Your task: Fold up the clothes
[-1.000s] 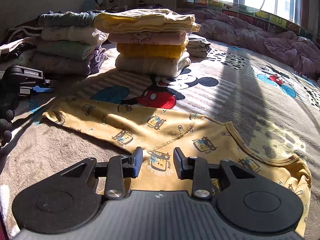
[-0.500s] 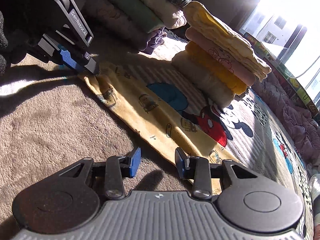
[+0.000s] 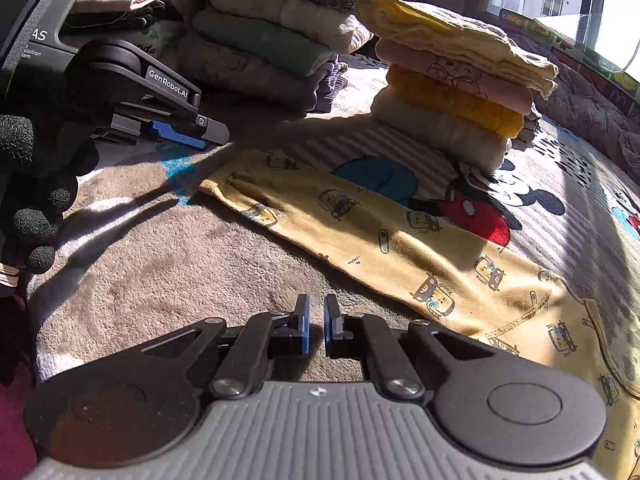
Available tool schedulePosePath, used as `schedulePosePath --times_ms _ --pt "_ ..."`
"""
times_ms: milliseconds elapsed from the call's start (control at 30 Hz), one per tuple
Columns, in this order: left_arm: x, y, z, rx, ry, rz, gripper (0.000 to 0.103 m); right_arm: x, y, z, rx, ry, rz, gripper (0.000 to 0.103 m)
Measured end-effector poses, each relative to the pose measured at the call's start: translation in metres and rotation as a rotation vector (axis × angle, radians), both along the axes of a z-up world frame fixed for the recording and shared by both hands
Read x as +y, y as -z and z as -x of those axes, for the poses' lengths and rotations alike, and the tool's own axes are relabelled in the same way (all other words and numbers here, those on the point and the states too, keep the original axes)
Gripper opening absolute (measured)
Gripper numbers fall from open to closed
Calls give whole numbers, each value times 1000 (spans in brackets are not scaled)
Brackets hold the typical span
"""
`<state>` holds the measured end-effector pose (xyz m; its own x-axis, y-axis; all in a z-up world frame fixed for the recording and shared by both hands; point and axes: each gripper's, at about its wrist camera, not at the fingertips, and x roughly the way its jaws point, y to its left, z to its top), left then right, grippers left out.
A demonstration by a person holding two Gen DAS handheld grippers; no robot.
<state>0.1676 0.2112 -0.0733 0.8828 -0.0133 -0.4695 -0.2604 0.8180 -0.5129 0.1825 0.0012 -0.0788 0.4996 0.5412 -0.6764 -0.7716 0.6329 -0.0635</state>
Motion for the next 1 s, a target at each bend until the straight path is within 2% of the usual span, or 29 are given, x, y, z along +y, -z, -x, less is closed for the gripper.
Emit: schedulePosePath --times_ms 67,167,233,267,333,367,400,467,533,633,667,733,800,933,1000 --pt "-22 -2 -17 -59 108 -27 13 -20 -4 15 11 67 -90 13" --pt "-55 3 -40 -9 190 -173 13 -55 -6 39 43 180 -210 13" --pt "-68 9 -45 35 225 -241 25 -80 -6 57 63 244 -267 15" --pt "-75 12 -47 57 242 -275 28 -93 -6 67 70 268 -286 18" --pt "-89 17 -52 102 275 -343 27 -120 -10 88 77 309 -309 31" --pt "-94 17 -52 100 291 -365 27 -134 -12 96 72 335 -317 32" --pt "-97 14 -49 68 306 -363 27 -147 -13 104 67 362 -324 32" --pt "-107 14 -49 55 356 -358 27 -173 -15 119 47 422 -341 32" --pt "-123 22 -53 119 396 -408 27 -196 -13 127 33 486 -357 33" --pt "-135 31 -52 163 389 -479 28 -226 -11 140 6 582 -364 33" --pt "-135 26 -47 149 386 -462 28 -236 -11 144 -6 610 -367 34" --pt "-135 18 -37 126 381 -421 28 -255 -12 153 -28 657 -390 41" --pt "-134 14 -24 120 394 -348 28 -272 -9 161 -48 701 -394 44" --pt "-128 14 12 161 453 -112 28 -303 12 174 -36 790 -413 44" --pt "-125 15 29 180 450 -30 29 -304 17 180 -39 781 -411 45"
